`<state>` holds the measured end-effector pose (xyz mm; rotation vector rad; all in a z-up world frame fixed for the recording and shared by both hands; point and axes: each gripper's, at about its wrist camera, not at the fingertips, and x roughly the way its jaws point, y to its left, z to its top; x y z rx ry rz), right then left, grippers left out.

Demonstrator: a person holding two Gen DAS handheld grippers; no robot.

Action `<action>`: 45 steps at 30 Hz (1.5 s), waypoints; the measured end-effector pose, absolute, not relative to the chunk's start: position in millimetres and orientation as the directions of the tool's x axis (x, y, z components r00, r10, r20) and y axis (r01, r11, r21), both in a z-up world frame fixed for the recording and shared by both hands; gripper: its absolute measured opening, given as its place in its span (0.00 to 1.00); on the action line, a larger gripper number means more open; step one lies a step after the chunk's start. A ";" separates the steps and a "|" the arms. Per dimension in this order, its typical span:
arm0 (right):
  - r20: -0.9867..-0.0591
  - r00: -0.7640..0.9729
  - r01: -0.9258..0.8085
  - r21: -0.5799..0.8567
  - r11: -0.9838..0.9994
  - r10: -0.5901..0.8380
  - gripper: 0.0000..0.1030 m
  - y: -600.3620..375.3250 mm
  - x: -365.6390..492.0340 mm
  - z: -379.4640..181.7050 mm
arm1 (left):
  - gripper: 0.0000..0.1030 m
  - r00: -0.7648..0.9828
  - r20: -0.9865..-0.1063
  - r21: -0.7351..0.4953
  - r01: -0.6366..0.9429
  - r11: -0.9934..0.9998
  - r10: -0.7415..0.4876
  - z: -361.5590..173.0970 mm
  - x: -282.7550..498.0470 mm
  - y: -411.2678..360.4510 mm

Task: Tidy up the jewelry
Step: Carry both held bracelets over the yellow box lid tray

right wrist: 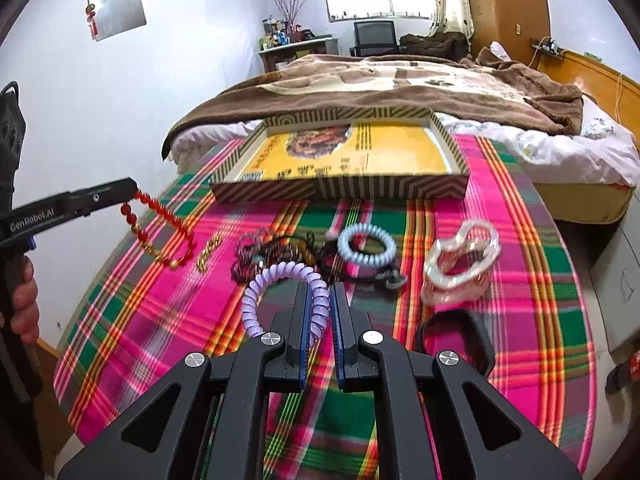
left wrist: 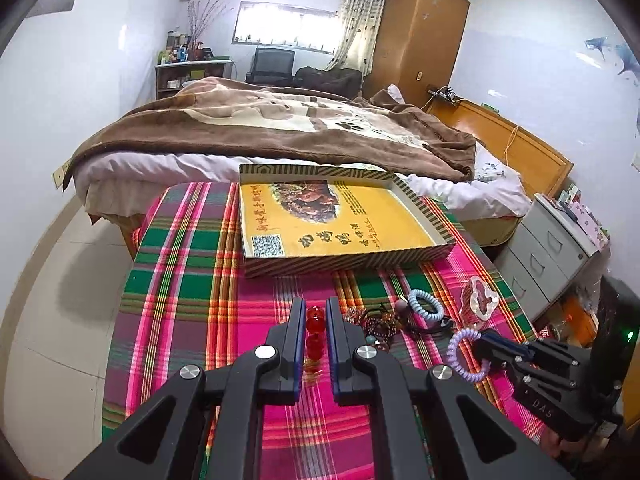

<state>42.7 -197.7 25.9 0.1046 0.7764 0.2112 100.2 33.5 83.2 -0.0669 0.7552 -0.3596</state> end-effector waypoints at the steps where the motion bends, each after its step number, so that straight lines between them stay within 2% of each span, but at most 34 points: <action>1: -0.677 0.700 -0.151 0.170 0.974 0.227 0.10 -198.5 47.2 31.0 | 0.09 0.671 -0.659 -0.180 0.298 0.937 -0.340 84.4 102.8 32.1; 14: -0.649 0.736 -0.130 0.144 0.981 0.193 0.10 -212.2 134.4 68.6 | 0.09 0.682 -0.641 -0.163 0.327 0.931 -0.352 110.4 169.3 18.3; 19: -0.677 0.714 -0.120 0.133 0.984 0.179 0.10 -218.1 176.3 64.5 | 0.09 0.667 -0.646 -0.162 0.355 0.921 -0.371 110.2 207.2 1.8; 29: -0.747 0.644 -0.082 0.146 0.986 0.164 0.10 -226.4 244.9 35.9 | 0.09 0.612 -0.661 -0.245 0.370 0.896 -0.433 90.0 274.6 -28.3; 34: -0.787 0.600 -0.068 0.134 0.989 0.148 0.10 -224.3 266.2 19.1 | 0.09 0.576 -0.709 -0.248 0.336 0.909 -0.407 56.2 301.7 -31.3; 43: -0.824 0.556 -0.053 0.091 0.994 0.105 0.10 -217.9 288.5 -0.7 | 0.09 0.559 -0.787 -0.159 0.223 0.962 -0.260 14.5 318.1 -3.2; 45: -0.835 0.542 -0.046 0.087 0.995 0.098 0.10 -217.3 292.1 -4.9 | 0.09 0.549 -0.795 -0.169 0.208 0.964 -0.258 9.4 319.7 1.5</action>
